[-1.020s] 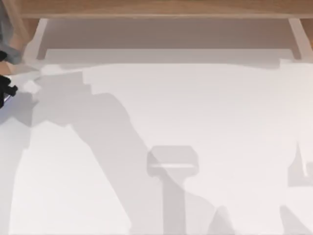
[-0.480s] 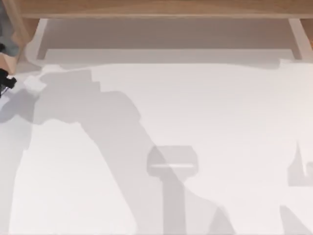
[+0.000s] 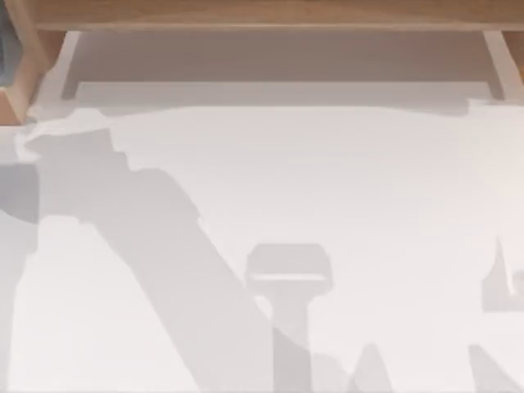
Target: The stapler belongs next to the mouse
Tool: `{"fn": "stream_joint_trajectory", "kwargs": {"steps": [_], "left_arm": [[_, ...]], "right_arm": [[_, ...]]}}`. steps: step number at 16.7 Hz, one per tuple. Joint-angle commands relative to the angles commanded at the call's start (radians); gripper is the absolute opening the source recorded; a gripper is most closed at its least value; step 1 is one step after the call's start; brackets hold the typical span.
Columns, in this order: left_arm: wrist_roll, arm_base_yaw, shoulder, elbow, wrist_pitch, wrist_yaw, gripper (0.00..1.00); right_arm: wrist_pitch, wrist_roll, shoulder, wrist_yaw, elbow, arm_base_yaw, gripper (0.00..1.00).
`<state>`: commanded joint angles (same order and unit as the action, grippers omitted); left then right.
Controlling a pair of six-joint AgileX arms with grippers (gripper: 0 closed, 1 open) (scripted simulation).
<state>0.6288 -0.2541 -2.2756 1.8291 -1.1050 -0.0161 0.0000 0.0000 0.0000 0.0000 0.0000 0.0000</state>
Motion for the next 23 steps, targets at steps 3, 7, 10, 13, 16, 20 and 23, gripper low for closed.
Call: {"fn": "stream_joint_trajectory", "kwargs": {"steps": [3,7,10,13,16,20,23], "left_arm": [[-0.016,-0.080,0.047,-0.062,0.018,0.002,0.00],[-0.039,-0.199,0.109,-0.152,0.039,0.003,0.00],[-0.057,-0.280,0.166,-0.224,0.057,0.004,0.00],[-0.061,-0.288,0.172,-0.230,0.060,0.005,0.00],[-0.057,-0.282,0.168,-0.228,0.062,0.003,0.00],[-0.037,-0.261,0.170,-0.217,0.114,-0.023,0.00],[-0.014,-0.236,0.178,-0.220,0.159,-0.037,0.00]], "right_arm": [[0.000,0.000,0.000,0.000,0.000,0.000,1.00],[0.000,0.000,0.000,0.000,0.000,0.000,1.00],[0.000,0.000,0.000,0.000,0.000,0.000,1.00],[0.000,0.000,0.000,0.000,0.000,0.000,1.00],[0.000,0.000,0.000,0.000,0.000,0.000,1.00],[0.000,0.000,0.000,0.000,0.000,0.000,1.00],[0.000,0.000,0.000,0.000,0.000,0.000,1.00]]}}
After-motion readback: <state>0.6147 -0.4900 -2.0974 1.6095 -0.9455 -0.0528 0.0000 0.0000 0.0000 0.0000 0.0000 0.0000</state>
